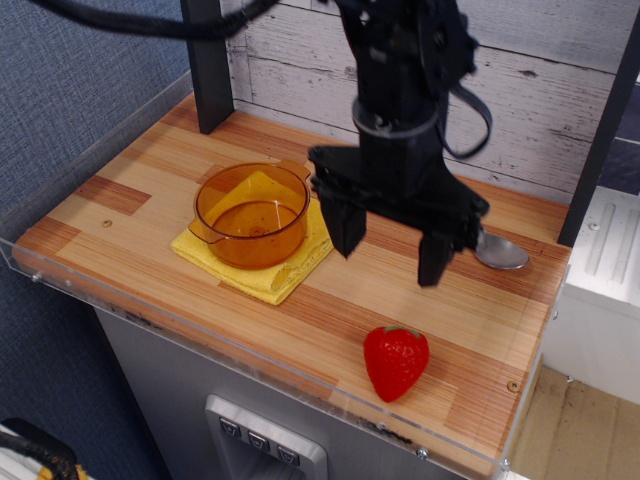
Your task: Pick red doll and drop it on the vessel
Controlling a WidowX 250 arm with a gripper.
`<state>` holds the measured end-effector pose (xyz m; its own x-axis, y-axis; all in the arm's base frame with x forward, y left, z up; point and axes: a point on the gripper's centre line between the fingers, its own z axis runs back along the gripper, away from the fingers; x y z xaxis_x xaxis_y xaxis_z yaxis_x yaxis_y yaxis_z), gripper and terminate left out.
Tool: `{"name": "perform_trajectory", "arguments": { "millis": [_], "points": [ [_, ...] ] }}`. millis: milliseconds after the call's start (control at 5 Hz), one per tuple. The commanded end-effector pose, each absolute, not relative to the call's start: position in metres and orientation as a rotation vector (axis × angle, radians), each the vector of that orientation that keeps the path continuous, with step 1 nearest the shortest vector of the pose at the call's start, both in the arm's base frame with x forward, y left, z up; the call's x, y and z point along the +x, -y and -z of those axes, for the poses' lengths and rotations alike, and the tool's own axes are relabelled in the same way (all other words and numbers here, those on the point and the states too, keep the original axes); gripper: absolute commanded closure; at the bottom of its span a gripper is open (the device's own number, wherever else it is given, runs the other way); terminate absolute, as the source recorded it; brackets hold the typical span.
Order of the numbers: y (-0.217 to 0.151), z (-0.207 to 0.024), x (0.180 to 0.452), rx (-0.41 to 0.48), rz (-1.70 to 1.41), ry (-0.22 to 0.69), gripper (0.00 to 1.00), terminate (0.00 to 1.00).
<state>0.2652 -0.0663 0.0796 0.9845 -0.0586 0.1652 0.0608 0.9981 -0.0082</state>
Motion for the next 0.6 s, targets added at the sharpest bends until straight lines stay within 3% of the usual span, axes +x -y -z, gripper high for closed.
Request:
{"name": "perform_trajectory", "arguments": {
  "millis": [0,400],
  "points": [
    [0.074,-0.069,0.258,0.001,0.086,0.141,0.0,0.0],
    [0.086,-0.048,0.254,0.004,0.099,0.097,0.0,0.0]
  ]
}}
